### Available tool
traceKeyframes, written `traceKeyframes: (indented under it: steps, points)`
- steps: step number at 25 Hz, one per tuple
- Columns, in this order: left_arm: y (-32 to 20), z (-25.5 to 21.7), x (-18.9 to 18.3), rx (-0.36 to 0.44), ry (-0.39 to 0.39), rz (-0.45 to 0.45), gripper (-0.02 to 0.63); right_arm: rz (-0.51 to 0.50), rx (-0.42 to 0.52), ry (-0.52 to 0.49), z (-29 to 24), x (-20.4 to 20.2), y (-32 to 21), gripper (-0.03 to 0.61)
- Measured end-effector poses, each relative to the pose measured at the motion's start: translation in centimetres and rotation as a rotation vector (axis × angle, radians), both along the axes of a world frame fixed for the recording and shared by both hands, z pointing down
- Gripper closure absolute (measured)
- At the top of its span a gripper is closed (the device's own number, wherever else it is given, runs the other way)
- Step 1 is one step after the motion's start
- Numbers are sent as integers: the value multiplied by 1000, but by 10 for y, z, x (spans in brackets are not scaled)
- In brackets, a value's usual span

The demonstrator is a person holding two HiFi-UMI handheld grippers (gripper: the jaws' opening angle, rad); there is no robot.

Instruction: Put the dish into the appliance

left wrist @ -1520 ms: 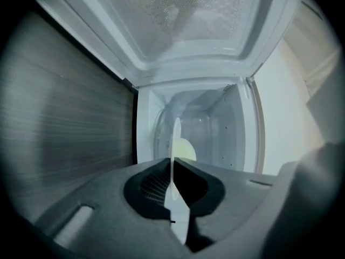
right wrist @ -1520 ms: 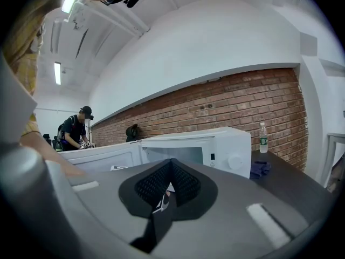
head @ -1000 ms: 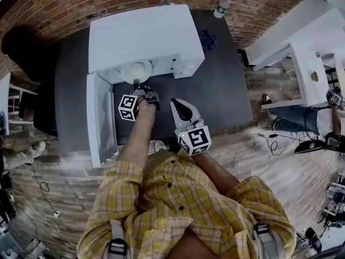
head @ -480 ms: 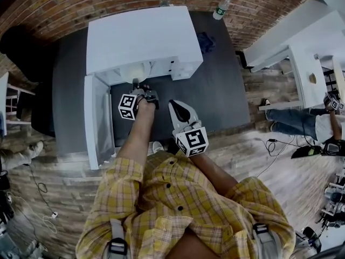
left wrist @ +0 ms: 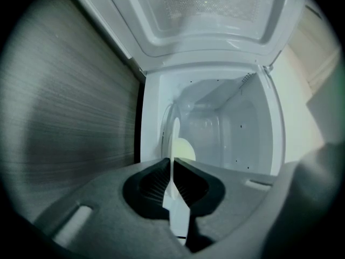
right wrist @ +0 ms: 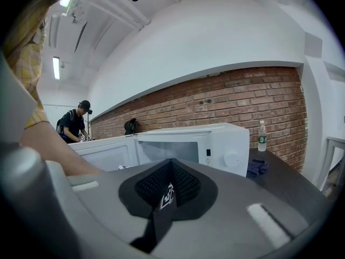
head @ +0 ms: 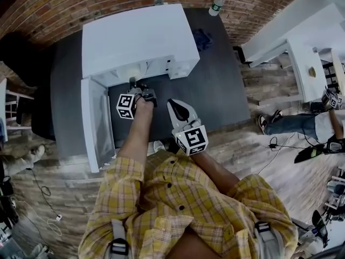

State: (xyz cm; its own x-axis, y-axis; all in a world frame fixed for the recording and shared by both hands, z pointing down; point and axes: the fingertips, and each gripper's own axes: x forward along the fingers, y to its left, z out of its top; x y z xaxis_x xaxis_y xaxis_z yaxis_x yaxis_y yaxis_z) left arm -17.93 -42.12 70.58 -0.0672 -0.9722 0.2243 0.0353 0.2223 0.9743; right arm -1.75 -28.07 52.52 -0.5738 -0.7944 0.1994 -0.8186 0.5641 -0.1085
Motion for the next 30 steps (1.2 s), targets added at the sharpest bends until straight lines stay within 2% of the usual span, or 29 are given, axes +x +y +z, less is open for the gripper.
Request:
traceKeyframes:
  steps: [8,10,12,13,30]
  points:
    - [-1,0,-1,-5,-6,24,594,8,-5,5,2,4,2,578]
    - [-1,-1,0,-1,1,25,578,12,-7,3,1,6,1,577]
    - [1,-2,0,10,12,24,520,16,-6,0,0,7,1,577]
    - [1,-3,1,15,15,26,517,17,-5,-1,-1,7,2,577]
    - [19,-7,1,19,44,46,517,12,-5,-12,-4,5,14,577]
